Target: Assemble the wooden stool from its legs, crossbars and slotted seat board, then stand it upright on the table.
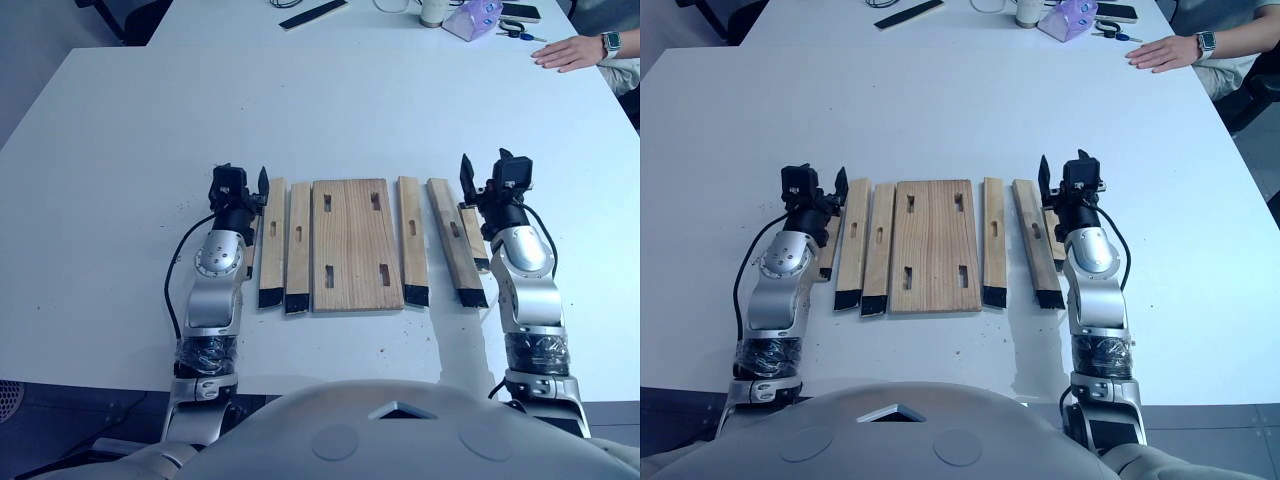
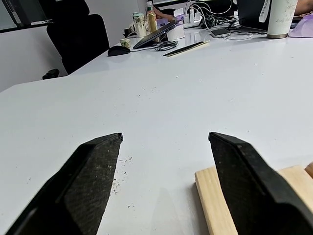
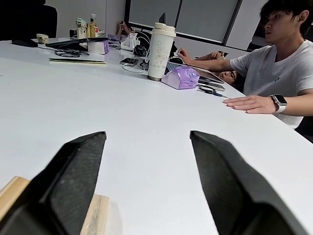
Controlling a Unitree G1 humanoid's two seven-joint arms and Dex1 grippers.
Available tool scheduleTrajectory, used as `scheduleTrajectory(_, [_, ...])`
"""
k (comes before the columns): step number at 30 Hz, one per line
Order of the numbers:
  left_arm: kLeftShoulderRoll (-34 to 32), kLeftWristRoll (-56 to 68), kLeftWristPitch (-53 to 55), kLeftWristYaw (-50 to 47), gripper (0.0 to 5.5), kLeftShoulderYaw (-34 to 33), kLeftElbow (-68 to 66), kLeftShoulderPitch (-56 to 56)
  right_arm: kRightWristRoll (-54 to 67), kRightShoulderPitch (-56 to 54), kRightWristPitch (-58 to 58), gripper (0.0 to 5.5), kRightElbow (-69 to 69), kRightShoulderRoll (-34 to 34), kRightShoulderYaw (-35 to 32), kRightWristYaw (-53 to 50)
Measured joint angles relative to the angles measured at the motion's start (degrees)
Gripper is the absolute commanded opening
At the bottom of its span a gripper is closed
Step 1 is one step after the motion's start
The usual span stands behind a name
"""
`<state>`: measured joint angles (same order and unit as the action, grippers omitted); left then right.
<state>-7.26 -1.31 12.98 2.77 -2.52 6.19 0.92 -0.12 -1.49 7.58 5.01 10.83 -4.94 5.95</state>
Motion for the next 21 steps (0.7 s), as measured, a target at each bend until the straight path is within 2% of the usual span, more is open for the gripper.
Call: scheduleTrajectory(21, [1.12,-0.36,-1.78,-0.83,3.30,0.81,-1.56,0.12,-0.92,-3.92,-2.28,3.17,-4.21,1.11,1.26,1.26])
